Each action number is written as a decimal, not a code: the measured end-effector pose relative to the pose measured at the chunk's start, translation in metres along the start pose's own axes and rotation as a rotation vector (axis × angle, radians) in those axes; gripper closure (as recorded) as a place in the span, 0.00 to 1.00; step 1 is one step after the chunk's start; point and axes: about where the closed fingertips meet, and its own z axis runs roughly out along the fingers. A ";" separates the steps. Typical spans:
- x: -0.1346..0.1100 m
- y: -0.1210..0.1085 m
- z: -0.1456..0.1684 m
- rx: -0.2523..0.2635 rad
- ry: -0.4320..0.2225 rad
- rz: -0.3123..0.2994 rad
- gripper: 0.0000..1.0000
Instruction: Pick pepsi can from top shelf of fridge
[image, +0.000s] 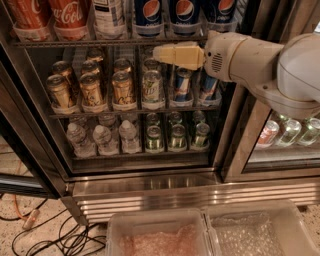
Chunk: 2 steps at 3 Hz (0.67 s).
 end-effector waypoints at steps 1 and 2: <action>-0.004 -0.006 -0.003 0.014 -0.031 -0.011 0.00; -0.009 -0.015 -0.010 0.036 -0.094 -0.032 0.00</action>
Offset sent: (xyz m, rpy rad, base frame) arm -0.0082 -0.0220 0.0183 0.0452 -0.2099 -0.0397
